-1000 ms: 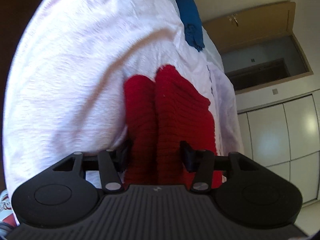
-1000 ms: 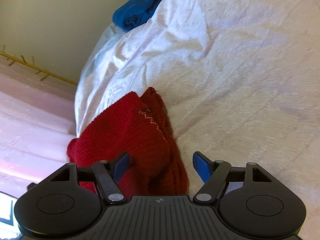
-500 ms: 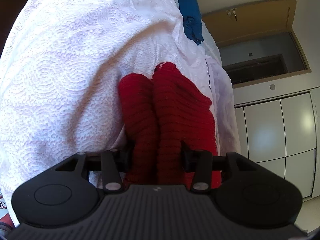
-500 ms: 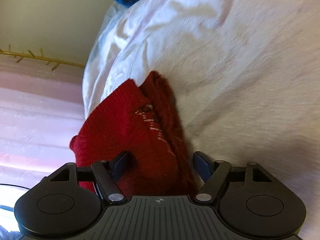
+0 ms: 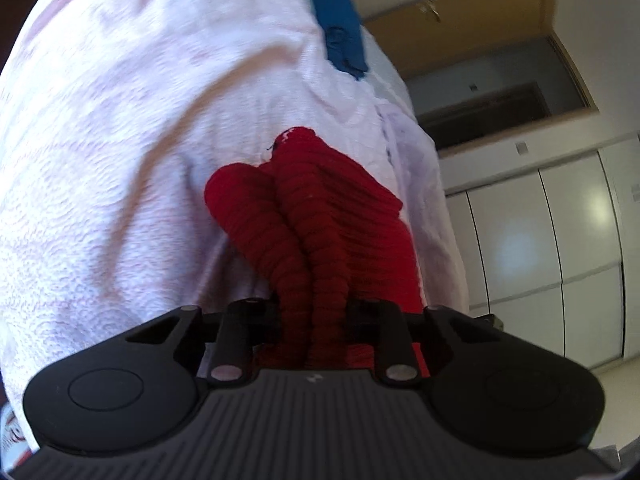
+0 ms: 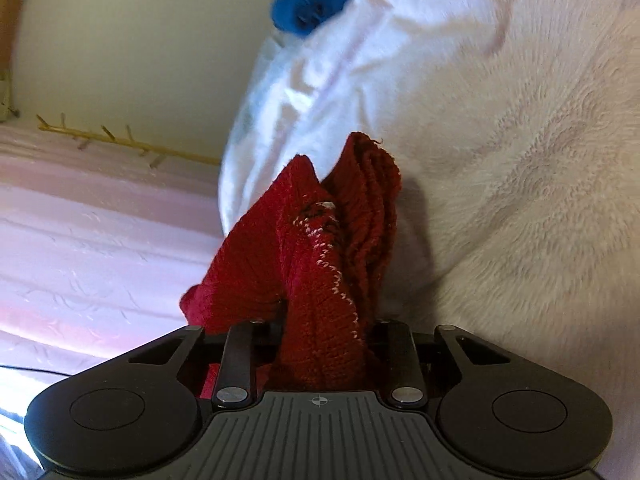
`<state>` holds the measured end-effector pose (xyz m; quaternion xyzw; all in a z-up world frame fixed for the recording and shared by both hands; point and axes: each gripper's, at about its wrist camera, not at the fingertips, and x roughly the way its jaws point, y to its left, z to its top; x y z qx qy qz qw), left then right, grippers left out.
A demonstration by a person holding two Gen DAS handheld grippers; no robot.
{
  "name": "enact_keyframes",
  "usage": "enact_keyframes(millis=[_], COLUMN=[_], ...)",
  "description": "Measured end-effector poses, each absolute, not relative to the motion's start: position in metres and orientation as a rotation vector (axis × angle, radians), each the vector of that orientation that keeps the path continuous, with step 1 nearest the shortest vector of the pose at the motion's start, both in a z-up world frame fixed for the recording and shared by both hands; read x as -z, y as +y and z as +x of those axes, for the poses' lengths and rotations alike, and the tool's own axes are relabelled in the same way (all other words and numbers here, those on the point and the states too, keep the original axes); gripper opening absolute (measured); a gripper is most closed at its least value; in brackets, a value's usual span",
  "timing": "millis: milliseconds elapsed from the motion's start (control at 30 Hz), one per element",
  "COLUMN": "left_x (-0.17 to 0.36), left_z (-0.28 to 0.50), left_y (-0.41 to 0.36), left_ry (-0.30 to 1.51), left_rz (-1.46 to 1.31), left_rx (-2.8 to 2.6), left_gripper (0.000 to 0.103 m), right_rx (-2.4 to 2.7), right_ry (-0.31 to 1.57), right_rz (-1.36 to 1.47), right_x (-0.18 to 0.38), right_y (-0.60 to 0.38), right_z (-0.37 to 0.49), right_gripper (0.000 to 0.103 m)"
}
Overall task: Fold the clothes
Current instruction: 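Lift the red sweater with both grippers and carry it toward the blue garment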
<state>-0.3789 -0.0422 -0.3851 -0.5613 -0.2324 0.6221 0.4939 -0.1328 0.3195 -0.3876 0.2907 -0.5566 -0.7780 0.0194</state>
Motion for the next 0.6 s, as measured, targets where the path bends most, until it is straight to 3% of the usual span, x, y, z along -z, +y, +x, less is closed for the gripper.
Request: enact_keyframes(millis=[233,600], left_x=[0.331,0.232], left_z=[-0.376,-0.464], left_y=[-0.057,-0.015], left_ry=[-0.526,-0.322], left_rz=[-1.335,-1.358], left_rx=[-1.452,-1.283], left_gripper=[0.018,0.018], right_rx=[2.468,2.465], right_ry=[-1.839,-2.289], right_rz=[0.780,0.418], right_x=[0.338,0.264], right_y=[0.273,0.204], right_z=[-0.079,-0.077], right_gripper=[0.024,0.024])
